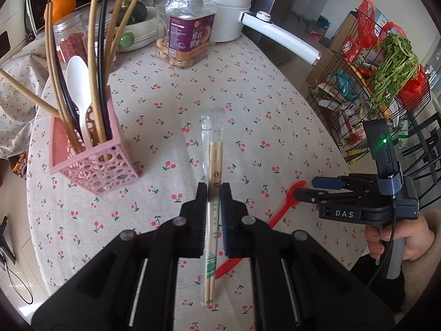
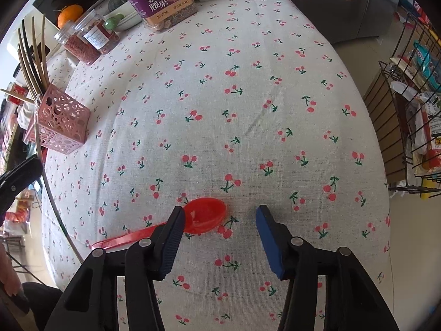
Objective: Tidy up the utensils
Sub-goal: 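Grasp the plastic-wrapped chopsticks with the left tool and lift them, then grasp the red plastic spoon with the right tool while the left holds the wrapped chopsticks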
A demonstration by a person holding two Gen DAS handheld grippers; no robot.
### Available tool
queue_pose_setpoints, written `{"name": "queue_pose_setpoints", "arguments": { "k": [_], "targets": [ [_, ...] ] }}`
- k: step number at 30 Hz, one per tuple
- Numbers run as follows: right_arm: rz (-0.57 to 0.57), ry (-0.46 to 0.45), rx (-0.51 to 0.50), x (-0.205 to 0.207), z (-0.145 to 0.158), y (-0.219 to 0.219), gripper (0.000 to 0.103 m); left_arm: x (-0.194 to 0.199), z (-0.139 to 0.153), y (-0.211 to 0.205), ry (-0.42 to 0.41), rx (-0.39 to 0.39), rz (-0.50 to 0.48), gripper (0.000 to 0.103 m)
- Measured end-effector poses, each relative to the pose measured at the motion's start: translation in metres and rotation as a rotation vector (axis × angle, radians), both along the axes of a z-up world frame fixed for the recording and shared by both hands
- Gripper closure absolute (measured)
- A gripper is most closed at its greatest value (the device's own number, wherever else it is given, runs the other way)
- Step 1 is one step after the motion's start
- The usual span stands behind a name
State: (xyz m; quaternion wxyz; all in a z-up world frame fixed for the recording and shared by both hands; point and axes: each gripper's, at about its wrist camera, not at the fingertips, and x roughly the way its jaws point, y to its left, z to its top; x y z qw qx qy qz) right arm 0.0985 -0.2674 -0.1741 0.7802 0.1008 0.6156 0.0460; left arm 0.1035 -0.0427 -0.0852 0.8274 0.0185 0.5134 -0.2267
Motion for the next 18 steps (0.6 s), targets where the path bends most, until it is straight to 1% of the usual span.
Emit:
{"name": "queue_pose_setpoints", "arguments": {
  "k": [1, 2, 3, 4, 6, 9, 10, 11, 14, 18],
  "targets": [
    [0.0, -0.003, 0.001, 0.001, 0.0, 0.001, 0.06, 0.0, 0.001, 0.002, -0.002, -0.003, 0.002, 0.093],
    [0.001, -0.006, -0.001, 0.001, 0.0, 0.002, 0.062, -0.001, 0.002, 0.004, -0.005, -0.006, 0.005, 0.093],
    [0.001, -0.011, -0.005, 0.002, 0.0, 0.003, 0.067, -0.001, 0.003, 0.006, -0.007, -0.01, 0.007, 0.093],
    [0.005, -0.013, -0.001, 0.002, 0.0, 0.004, 0.077, -0.002, 0.005, 0.007, -0.011, -0.013, 0.009, 0.093],
    [0.01, 0.003, 0.027, 0.003, -0.004, 0.005, 0.09, -0.003, 0.008, 0.012, -0.016, -0.019, 0.013, 0.093],
    [0.006, -0.015, 0.028, 0.002, -0.001, 0.006, 0.094, -0.004, 0.011, 0.018, -0.025, -0.026, 0.024, 0.093],
    [0.005, -0.03, 0.019, 0.001, 0.002, 0.007, 0.097, -0.005, 0.012, 0.02, -0.029, -0.029, 0.028, 0.093],
    [0.012, -0.05, 0.006, 0.001, 0.006, 0.008, 0.098, -0.005, 0.014, 0.022, -0.033, -0.031, 0.033, 0.093],
    [0.031, -0.131, -0.019, -0.003, 0.026, 0.013, 0.101, -0.007, 0.021, 0.028, -0.057, -0.041, 0.045, 0.093],
    [0.055, -0.224, -0.008, -0.011, 0.054, 0.019, 0.101, -0.01, 0.033, 0.034, -0.096, -0.052, 0.054, 0.093]
  ]
}}
